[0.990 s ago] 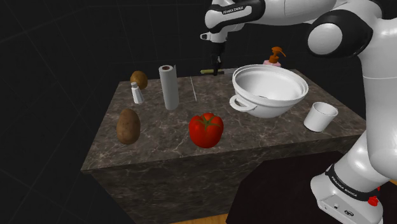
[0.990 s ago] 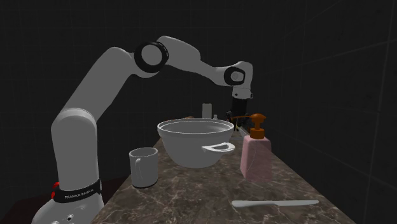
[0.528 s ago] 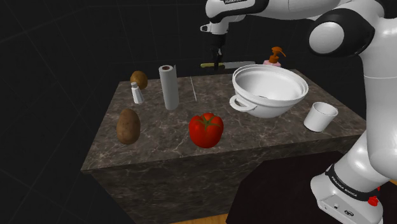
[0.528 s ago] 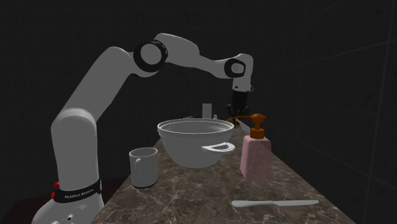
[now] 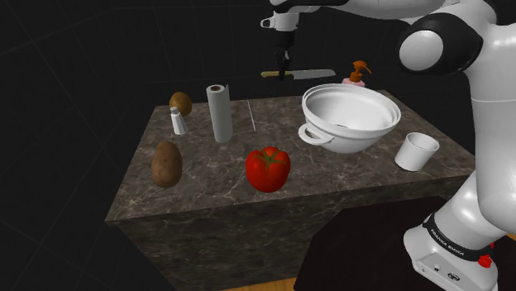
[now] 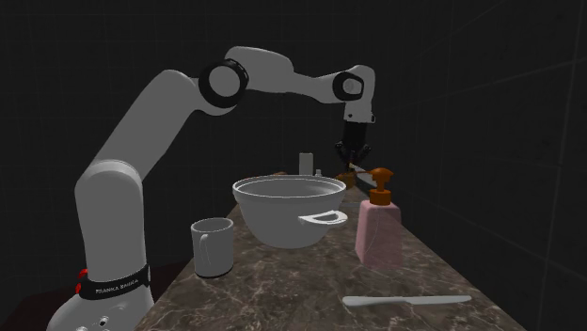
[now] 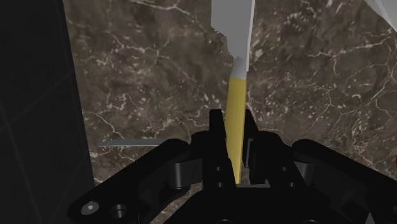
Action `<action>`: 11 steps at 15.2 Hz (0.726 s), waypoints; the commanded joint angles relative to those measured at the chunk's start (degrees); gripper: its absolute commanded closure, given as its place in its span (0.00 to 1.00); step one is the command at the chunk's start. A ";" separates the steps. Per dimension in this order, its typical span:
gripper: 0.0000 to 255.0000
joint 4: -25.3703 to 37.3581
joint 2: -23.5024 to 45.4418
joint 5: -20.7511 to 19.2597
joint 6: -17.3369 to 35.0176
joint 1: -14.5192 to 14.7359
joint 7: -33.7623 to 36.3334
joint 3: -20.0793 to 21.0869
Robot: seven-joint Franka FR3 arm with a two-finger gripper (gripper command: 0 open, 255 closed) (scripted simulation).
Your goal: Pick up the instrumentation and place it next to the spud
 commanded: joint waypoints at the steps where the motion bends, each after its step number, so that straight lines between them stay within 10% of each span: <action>1: 1.00 0.80 0.00 -0.01 -0.82 -0.04 0.11 0.01; 11: 1.00 -18.40 -12.46 -2.14 7.13 10.09 10.56 2.43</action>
